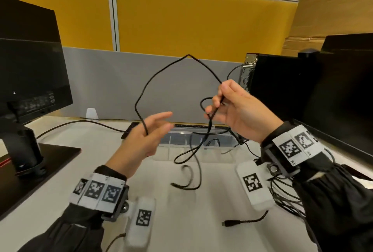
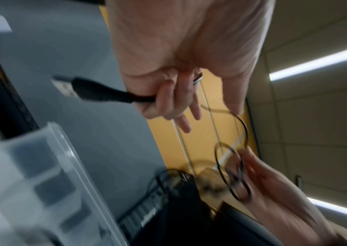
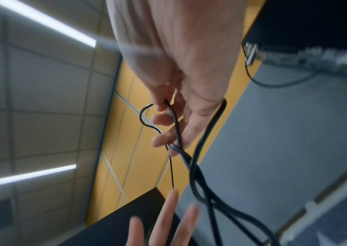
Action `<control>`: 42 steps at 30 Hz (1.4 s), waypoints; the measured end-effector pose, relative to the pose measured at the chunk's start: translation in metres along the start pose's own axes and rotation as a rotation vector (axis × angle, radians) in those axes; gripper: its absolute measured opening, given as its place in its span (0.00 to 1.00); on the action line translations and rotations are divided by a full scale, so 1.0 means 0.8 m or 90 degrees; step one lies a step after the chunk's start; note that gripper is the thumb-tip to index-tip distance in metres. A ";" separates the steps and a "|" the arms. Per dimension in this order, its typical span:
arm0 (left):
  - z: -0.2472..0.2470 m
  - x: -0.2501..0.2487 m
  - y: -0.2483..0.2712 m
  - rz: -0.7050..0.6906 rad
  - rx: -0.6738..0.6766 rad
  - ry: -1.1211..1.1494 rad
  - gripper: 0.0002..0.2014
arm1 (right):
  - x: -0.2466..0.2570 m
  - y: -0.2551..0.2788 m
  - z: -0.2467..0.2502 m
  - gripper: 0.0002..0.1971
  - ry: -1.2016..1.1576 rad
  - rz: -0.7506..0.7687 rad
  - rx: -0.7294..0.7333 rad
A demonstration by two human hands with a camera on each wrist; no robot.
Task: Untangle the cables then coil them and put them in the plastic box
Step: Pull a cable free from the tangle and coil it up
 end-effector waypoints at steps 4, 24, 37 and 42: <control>-0.041 -0.005 0.023 -0.018 0.142 -0.014 0.21 | -0.014 0.008 -0.029 0.11 -0.058 -0.028 0.050; -0.003 0.005 0.002 -0.008 0.016 -0.268 0.07 | -0.010 0.008 0.040 0.12 -0.039 0.118 -0.275; 0.017 0.009 -0.006 0.054 0.065 0.038 0.19 | -0.022 0.015 0.030 0.12 -0.049 0.038 -0.243; -0.002 0.000 0.007 0.095 0.261 0.200 0.30 | -0.033 0.016 0.001 0.11 -0.090 -0.044 -0.187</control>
Point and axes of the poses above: each hand's wrist, its own y-axis away from the middle knuckle, its own z-axis out of the back of the hand, x = y × z, the point moved 6 cm from there along -y, towards the middle knuckle, and after that the axes turned 13 degrees about -x, right-handed, at the moved point
